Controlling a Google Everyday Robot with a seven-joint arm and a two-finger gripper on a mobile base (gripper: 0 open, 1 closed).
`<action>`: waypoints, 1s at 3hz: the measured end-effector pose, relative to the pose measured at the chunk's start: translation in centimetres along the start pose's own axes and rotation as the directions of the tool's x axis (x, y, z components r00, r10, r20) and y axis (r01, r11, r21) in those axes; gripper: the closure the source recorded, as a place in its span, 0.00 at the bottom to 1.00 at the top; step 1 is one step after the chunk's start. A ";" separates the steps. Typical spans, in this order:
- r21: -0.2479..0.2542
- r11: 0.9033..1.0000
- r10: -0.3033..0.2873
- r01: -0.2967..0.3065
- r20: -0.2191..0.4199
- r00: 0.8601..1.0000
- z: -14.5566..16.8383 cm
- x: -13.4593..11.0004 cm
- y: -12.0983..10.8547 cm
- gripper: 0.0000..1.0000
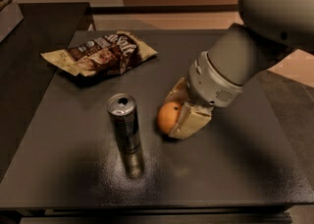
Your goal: Move orange near redbull can
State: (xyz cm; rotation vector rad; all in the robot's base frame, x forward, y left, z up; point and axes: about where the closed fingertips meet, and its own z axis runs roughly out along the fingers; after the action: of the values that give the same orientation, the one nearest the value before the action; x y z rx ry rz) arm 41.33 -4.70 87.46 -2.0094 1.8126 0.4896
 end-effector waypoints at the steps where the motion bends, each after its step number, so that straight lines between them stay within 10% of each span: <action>1: -0.011 1.000 -0.007 0.007 0.011 1.000 1.4 -0.3 0.5 0.66; 3: -0.017 1.000 -0.017 0.018 0.013 1.000 2.5 -0.6 0.9 0.19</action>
Offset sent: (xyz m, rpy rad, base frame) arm -0.0116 0.0219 -0.0281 0.0172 0.0079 0.0268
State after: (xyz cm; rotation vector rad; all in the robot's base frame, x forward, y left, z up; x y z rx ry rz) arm 40.41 -2.99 85.62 -2.0270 1.7877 0.5127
